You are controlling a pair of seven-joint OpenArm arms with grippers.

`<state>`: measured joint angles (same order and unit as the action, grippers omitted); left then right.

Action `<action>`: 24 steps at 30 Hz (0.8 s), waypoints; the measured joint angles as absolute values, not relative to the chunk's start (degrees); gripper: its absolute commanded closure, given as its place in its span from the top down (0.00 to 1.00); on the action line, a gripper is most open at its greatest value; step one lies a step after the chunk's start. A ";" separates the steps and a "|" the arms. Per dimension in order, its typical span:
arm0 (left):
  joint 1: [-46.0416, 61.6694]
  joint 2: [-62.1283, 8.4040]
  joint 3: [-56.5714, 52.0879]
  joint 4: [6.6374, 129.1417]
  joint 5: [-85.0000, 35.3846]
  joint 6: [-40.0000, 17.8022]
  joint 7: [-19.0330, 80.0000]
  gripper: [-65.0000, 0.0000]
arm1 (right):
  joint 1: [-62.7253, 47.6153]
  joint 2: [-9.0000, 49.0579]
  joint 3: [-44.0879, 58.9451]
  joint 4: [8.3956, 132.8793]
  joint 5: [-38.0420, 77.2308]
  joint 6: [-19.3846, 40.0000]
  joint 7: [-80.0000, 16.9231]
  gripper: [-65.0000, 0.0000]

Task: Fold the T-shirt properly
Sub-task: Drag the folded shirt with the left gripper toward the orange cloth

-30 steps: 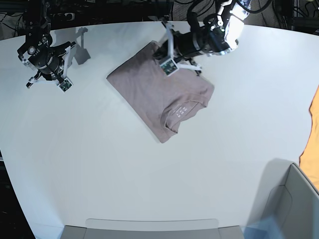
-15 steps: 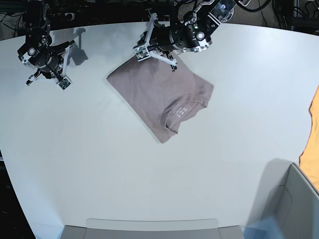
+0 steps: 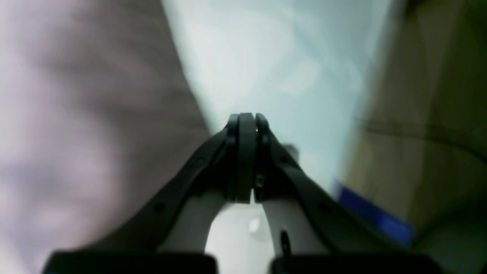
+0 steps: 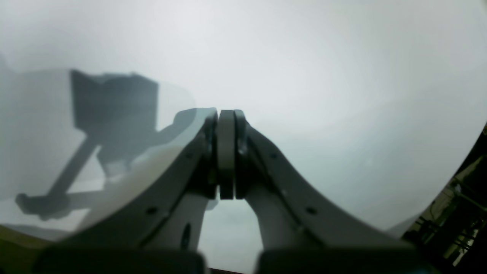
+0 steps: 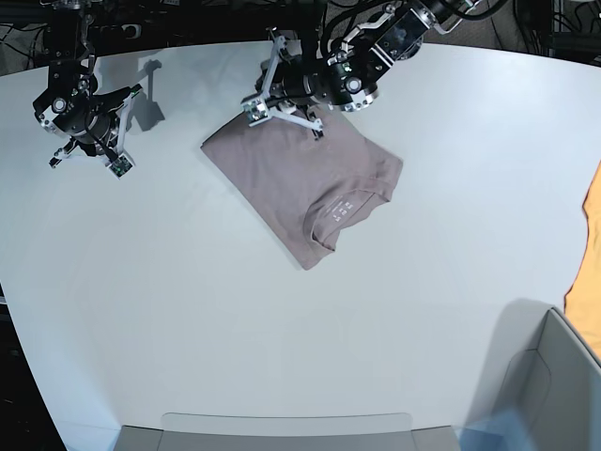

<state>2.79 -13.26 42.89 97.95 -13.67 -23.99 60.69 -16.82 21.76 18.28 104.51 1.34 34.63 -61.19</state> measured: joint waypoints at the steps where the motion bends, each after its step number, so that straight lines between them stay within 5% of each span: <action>1: 3.07 -13.82 40.07 98.00 -13.80 -21.61 60.18 0.00 | -16.80 21.87 18.39 104.51 1.34 34.61 -61.21 0.00; 6: 7.33 -16.71 24.84 102.52 -11.25 -18.83 61.98 0.00 | -17.12 21.69 18.52 104.51 1.43 34.63 -61.23 0.00; 15: 11.11 -19.00 23.83 112.03 -13.13 -19.66 61.41 0.00 | -17.21 21.56 18.52 104.51 1.37 34.61 -61.28 0.00; 20: 10.46 -11.84 15.22 114.45 -12.08 -18.90 55.24 0.00 | -16.99 21.54 18.52 104.51 1.34 34.61 -61.28 0.00; 24: 4.89 -8.40 18.98 107.94 -12.82 -19.35 52.45 0.00 | -17.23 21.43 18.26 104.51 1.34 34.65 -61.28 0.00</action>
<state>4.89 -8.40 18.98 107.94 -12.82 -19.35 52.45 -17.23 21.43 18.26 104.51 1.34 34.65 -61.28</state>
